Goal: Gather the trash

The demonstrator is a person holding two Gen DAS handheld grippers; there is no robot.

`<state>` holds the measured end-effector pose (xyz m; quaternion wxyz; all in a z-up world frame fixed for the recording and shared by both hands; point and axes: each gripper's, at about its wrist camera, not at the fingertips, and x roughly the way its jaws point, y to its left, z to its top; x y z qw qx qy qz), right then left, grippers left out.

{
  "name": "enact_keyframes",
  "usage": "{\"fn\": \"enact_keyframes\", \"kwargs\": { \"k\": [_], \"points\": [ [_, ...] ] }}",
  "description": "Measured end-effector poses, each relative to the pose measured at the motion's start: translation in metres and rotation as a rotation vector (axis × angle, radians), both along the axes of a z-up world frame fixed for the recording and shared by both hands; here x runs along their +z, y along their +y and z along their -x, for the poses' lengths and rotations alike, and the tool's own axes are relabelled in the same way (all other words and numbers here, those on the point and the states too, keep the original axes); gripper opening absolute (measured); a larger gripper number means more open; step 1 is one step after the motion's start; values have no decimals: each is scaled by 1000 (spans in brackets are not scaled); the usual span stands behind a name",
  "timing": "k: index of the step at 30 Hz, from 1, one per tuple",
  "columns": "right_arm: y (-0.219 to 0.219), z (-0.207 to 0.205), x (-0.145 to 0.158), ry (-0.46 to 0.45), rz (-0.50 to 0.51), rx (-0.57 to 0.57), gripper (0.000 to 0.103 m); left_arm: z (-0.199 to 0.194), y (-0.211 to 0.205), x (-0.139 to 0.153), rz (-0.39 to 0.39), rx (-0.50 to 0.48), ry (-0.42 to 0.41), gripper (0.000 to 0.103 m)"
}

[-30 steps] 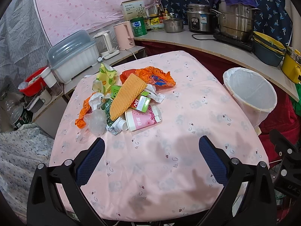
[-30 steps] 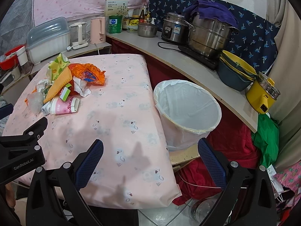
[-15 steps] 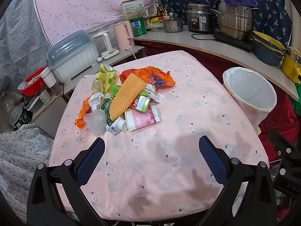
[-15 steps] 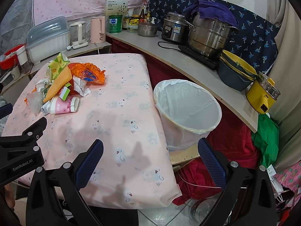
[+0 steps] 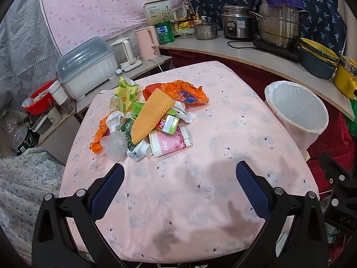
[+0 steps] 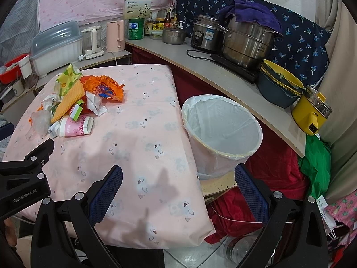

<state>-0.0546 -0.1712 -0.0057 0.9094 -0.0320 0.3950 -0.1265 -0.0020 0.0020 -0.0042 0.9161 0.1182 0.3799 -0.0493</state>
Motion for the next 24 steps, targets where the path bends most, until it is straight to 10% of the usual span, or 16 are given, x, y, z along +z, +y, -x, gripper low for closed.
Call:
{"fn": "enact_keyframes", "kwargs": {
  "k": [24],
  "points": [
    [-1, -7, 4, -4, -2, 1, 96, -5, 6, 7, 7, 5, -10, 96]
  ]
}}
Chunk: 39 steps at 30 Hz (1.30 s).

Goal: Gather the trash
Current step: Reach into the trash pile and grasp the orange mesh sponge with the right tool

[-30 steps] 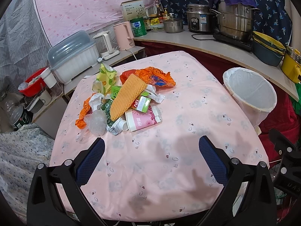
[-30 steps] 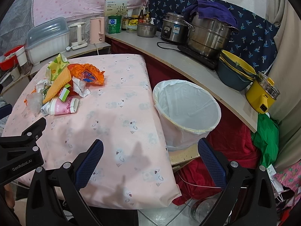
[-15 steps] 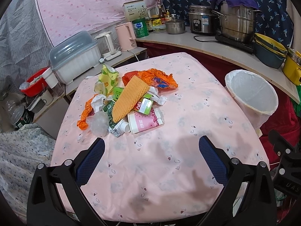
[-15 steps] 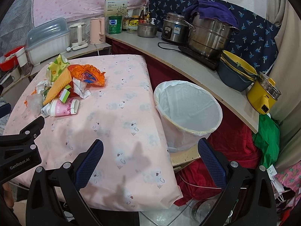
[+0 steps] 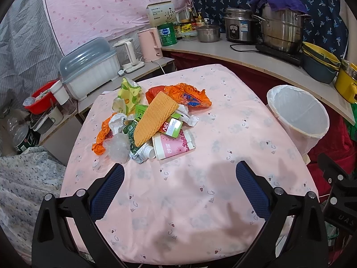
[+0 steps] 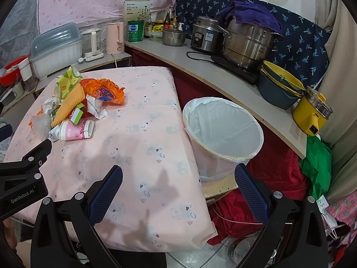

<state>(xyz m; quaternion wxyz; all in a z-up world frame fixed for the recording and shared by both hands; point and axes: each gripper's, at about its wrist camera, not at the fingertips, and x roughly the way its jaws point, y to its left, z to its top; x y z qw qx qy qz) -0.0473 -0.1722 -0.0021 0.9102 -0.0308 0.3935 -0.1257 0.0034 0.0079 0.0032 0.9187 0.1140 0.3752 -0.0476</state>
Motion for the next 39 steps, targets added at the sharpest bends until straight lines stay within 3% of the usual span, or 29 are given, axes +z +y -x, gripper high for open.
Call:
{"fn": "enact_keyframes", "kwargs": {
  "k": [20, 31, 39],
  "points": [
    [8, -5, 9, -45, 1, -41, 96, -1, 20, 2, 52, -13, -14, 96],
    [25, -38, 15, -96, -1, -38, 96, -28, 62, -3, 103, 41, -17, 95],
    [57, -84, 1, -74, -81, 48, 91, -65, 117, -28, 133, 147, 51, 96]
  ]
}}
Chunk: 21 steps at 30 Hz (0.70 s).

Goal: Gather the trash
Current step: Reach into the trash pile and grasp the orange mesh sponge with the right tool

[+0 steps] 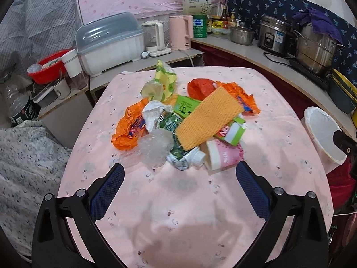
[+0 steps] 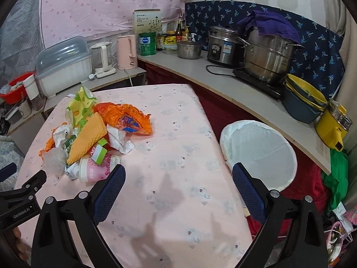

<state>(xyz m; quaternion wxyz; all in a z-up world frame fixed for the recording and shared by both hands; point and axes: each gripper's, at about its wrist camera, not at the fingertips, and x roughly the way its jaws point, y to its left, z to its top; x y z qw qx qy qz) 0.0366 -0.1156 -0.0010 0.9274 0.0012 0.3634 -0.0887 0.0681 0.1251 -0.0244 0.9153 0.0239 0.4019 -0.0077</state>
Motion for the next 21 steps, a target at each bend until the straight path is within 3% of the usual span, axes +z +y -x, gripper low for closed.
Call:
{"fn": "enact_keyframes", "kwargs": {
  "k": [10, 21],
  "points": [
    [57, -77, -30, 65, -47, 147, 73, -43, 41, -29, 9, 46, 61, 96],
    [80, -145, -65, 147, -159, 199, 71, -87, 56, -59, 70, 68, 118, 94]
  ]
}}
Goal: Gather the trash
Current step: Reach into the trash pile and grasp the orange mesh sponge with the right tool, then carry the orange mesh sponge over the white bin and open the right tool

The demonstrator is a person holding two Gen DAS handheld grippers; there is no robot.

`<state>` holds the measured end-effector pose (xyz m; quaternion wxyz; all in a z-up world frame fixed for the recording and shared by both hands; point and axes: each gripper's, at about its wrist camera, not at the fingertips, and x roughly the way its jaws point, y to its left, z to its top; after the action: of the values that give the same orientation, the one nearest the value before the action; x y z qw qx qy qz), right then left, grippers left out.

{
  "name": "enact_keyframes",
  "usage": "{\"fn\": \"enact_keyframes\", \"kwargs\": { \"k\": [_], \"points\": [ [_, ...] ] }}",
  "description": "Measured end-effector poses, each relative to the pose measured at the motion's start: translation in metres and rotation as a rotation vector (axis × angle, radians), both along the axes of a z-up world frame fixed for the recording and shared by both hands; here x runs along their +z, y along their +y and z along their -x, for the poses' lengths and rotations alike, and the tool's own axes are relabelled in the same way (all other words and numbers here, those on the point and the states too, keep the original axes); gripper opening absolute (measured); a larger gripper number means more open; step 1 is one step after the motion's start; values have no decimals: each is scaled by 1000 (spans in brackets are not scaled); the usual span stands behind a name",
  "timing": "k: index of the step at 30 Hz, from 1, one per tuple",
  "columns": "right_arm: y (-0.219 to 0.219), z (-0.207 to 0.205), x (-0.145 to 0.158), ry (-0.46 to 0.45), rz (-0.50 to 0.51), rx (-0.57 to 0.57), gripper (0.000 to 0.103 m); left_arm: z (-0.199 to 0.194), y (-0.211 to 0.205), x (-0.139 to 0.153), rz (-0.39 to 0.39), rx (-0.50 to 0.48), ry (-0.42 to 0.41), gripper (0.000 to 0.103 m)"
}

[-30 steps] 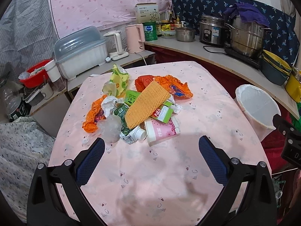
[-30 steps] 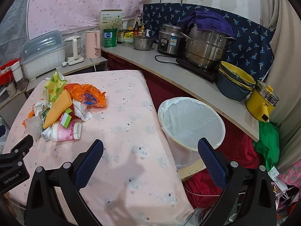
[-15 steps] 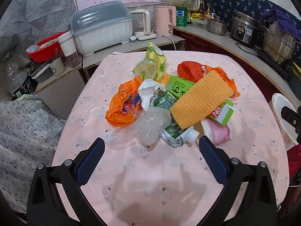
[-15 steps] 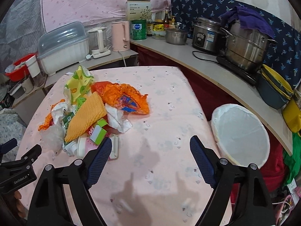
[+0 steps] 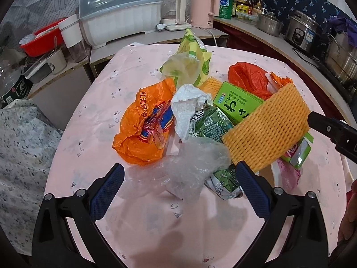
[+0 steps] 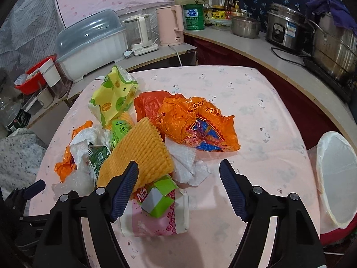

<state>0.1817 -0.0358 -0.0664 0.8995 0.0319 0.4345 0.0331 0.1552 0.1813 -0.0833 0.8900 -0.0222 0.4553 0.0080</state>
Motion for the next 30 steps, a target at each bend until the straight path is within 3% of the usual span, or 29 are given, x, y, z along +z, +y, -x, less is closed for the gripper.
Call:
{"fn": "enact_keyframes", "kwargs": {
  "k": [1, 6, 7, 8, 11, 14, 22, 30],
  "points": [
    [0, -4, -4, 10, -9, -1, 70, -2, 0, -1, 8, -4, 2, 92],
    [3, -13, -14, 40, -47, 13, 49, -10, 1, -9, 49, -34, 31, 61],
    [3, -13, -14, 40, -57, 19, 39, -11, 0, -9, 52, -37, 30, 58],
    [4, -13, -14, 42, -69, 26, 29, -11, -1, -9, 54, -47, 31, 49],
    [6, -12, -15, 44, -79, 36, 15, -11, -6, -8, 51, -59, 30, 28],
    [7, -9, -13, 37, -95, 42, 8, -10, -8, -4, 63, -64, 29, 12],
    [-1, 7, 5, -17, -104, 36, 5, 3, -17, 17, 77, -86, -18, 6],
    [-34, 27, 26, -75, -108, -39, 4, 14, -30, 35, 87, -116, -54, 5]
  ]
}}
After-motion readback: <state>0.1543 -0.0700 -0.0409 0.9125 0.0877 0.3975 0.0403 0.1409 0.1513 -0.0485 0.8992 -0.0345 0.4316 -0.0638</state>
